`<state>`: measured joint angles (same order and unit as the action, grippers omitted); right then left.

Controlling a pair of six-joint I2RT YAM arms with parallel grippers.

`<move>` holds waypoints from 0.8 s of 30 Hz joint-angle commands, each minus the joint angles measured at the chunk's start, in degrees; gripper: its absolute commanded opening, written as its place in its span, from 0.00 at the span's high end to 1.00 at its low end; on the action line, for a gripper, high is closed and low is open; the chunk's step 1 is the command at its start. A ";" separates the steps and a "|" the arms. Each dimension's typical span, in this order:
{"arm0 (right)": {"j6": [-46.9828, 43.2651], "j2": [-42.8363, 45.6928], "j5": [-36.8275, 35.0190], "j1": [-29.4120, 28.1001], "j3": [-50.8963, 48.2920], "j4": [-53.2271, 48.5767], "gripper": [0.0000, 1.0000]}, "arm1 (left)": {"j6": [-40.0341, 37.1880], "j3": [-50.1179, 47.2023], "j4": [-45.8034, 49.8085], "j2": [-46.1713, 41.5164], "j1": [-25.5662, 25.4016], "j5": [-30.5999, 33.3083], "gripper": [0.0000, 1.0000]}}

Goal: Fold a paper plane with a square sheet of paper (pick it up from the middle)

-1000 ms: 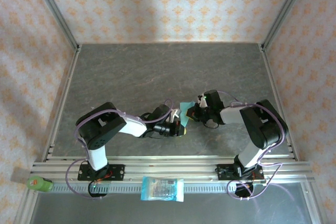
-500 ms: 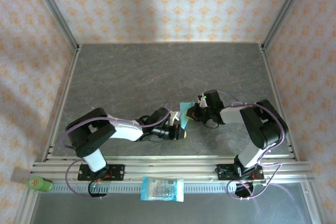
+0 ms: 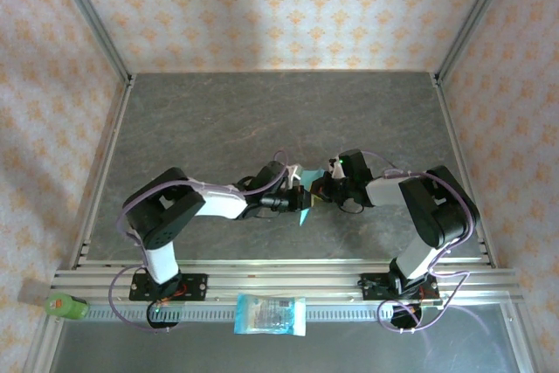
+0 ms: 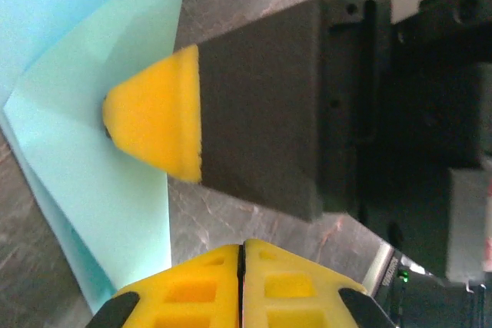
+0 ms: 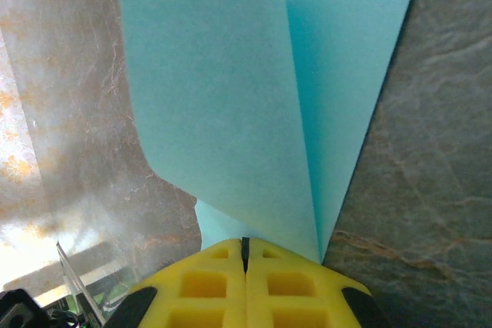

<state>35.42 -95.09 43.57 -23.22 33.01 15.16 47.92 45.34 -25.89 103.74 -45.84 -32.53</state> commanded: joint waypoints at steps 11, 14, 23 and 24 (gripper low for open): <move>-2.39 -3.70 -12.21 0.16 -1.46 -5.67 1.00 | -1.95 4.00 6.99 5.44 -0.57 -1.46 0.92; -2.42 -3.92 -12.19 0.11 -1.53 -5.47 1.00 | -1.95 3.87 8.28 5.50 -1.02 -1.54 0.92; -2.46 -4.05 -12.70 0.15 -1.29 -5.86 1.00 | -2.26 2.72 12.19 5.46 -3.05 -0.14 0.94; -2.45 -4.12 -12.80 0.11 -1.29 -5.92 1.00 | -2.38 2.47 12.67 5.49 -3.24 0.24 0.94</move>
<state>35.24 -95.09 43.55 -23.22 33.01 15.16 46.41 48.93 -20.97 108.62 -46.96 -31.83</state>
